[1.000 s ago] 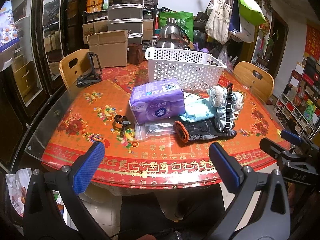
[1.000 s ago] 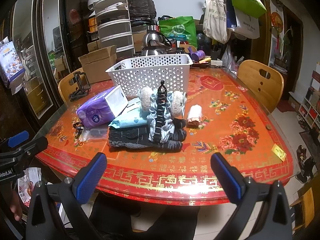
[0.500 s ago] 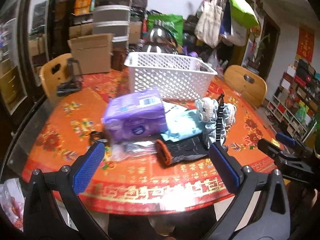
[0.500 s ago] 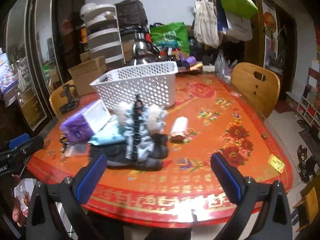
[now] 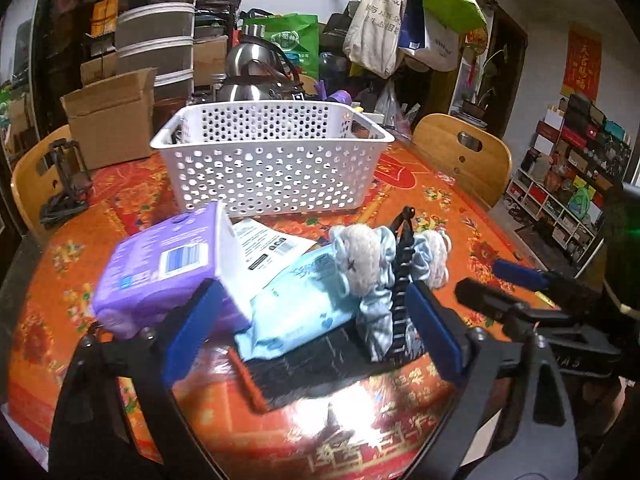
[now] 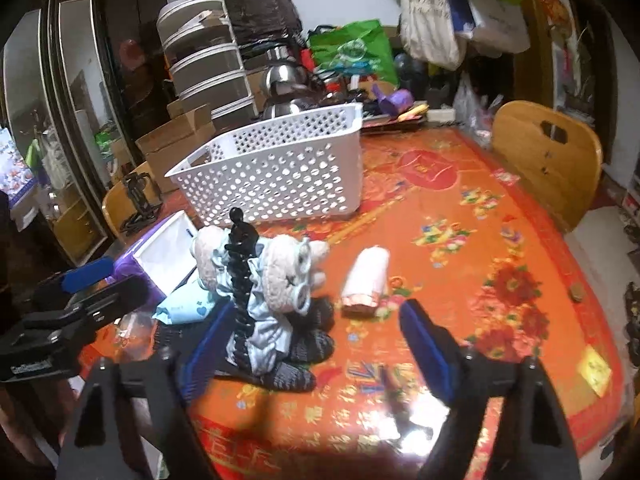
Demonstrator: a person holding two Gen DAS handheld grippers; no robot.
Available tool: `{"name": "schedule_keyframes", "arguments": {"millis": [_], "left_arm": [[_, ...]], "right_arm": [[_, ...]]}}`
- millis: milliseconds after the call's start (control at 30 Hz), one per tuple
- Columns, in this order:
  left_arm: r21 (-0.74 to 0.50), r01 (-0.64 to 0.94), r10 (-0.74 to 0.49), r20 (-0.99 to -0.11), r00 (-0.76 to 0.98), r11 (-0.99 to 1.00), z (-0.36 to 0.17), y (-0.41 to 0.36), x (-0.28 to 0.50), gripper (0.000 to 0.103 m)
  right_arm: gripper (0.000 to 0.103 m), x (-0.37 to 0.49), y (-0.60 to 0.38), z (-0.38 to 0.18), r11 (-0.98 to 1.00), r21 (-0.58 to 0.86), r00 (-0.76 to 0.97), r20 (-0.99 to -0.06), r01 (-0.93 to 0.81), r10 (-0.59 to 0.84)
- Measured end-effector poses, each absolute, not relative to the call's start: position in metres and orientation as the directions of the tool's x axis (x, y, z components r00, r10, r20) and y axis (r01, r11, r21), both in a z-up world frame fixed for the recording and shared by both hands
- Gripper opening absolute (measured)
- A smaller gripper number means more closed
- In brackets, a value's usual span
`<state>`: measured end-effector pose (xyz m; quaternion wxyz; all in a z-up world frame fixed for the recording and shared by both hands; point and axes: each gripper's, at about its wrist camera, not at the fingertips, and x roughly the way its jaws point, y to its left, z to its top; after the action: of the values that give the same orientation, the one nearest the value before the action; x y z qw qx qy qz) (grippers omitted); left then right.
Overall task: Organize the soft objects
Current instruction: 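Reach both tools to the grey plush toys and close on them together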
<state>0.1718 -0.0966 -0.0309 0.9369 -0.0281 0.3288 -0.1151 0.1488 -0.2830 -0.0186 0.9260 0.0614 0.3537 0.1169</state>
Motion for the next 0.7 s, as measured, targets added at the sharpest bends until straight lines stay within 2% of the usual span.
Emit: {"name": "schedule_keyframes", "arguments": {"millis": [167,233,333,467,600,667,700], "left_arm": [[-0.135,0.24,-0.271,-0.621,0.735,0.961,-0.04,-0.106,0.187,0.072],[-0.132,0.256,-0.281,-0.628,0.726,0.958,-0.043,-0.112,0.192,0.065],[-0.135,0.272,-0.295,-0.629,0.72,0.953,-0.047,-0.116,0.196,0.061],[-0.154,0.292,-0.322,-0.626,0.71,0.944,-0.05,-0.117,0.2,0.059],[-0.185,0.316,-0.359,-0.633,0.686,0.93,-0.057,-0.116,0.206,0.056],[-0.194,0.322,-0.368,-0.638,0.677,0.927,-0.06,-0.116,0.209,0.051],[-0.195,0.325,-0.37,-0.642,0.671,0.926,-0.062,-0.116,0.21,0.046]], "right_arm": [[0.072,0.164,-0.279,-0.025,0.949,0.217,0.699,-0.642,-0.229,0.315],[0.063,0.169,-0.277,-0.027,0.944,0.219,0.691,-0.643,-0.246,0.33],[0.056,0.174,-0.273,-0.031,0.939,0.223,0.675,-0.654,-0.261,0.343],[0.055,0.178,-0.27,-0.032,0.935,0.227,0.668,-0.654,-0.273,0.354],[0.047,0.18,-0.267,-0.033,0.931,0.224,0.661,-0.657,-0.287,0.362],[0.045,0.182,-0.265,-0.034,0.929,0.227,0.655,-0.66,-0.294,0.368],[0.043,0.183,-0.264,-0.034,0.927,0.228,0.652,-0.661,-0.297,0.371]]}}
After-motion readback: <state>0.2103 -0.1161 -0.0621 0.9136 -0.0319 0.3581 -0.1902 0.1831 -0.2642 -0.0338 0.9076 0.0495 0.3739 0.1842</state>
